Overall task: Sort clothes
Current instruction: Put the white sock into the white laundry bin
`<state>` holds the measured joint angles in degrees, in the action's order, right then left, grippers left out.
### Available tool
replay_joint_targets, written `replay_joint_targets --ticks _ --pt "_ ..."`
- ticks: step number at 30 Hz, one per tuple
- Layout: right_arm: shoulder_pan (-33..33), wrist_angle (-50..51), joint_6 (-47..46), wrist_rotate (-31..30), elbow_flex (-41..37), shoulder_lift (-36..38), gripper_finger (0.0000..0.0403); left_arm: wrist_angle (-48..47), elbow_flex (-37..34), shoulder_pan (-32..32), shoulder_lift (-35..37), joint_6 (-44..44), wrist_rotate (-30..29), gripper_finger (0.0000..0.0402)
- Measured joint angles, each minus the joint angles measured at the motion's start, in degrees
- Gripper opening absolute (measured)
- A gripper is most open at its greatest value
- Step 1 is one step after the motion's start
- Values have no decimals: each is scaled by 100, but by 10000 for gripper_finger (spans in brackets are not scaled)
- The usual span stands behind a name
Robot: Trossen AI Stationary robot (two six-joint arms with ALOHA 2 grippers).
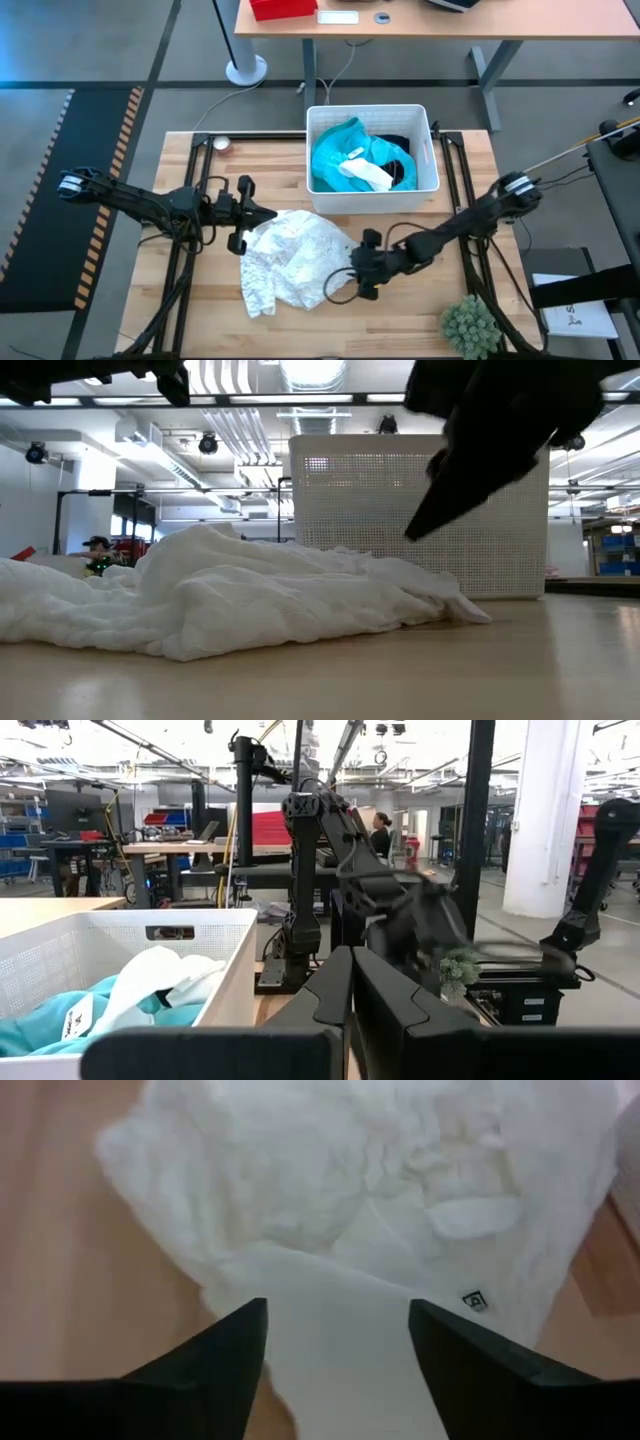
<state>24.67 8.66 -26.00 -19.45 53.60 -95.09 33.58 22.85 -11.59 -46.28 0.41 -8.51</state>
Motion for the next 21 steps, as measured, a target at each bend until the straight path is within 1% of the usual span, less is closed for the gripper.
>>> replay_joint_targets --ticks 4,7,9,11,16,17,18,21 --pt "-114 5 2 21 107 -378 249 -4 0 0 2 -3 0 0" --pt "-213 118 8 273 209 -539 242 -13 0 1 2 -8 0 0" --pt "-235 191 32 355 251 -579 217 -22 0 0 0 -21 0 0" --pt "-241 181 158 389 286 -583 177 -17 0 0 2 -29 0 0" --pt "-232 265 357 579 406 -458 32 -27 0 0 2 -37 2 0" --pt "-212 297 389 598 458 -418 17 -26 0 0 2 -47 0 0" --pt "-189 382 416 598 504 -379 12 -23 0 1 2 -49 0 0" --pt "-105 714 460 593 763 -279 17 -24 0 0 2 -51 0 0"
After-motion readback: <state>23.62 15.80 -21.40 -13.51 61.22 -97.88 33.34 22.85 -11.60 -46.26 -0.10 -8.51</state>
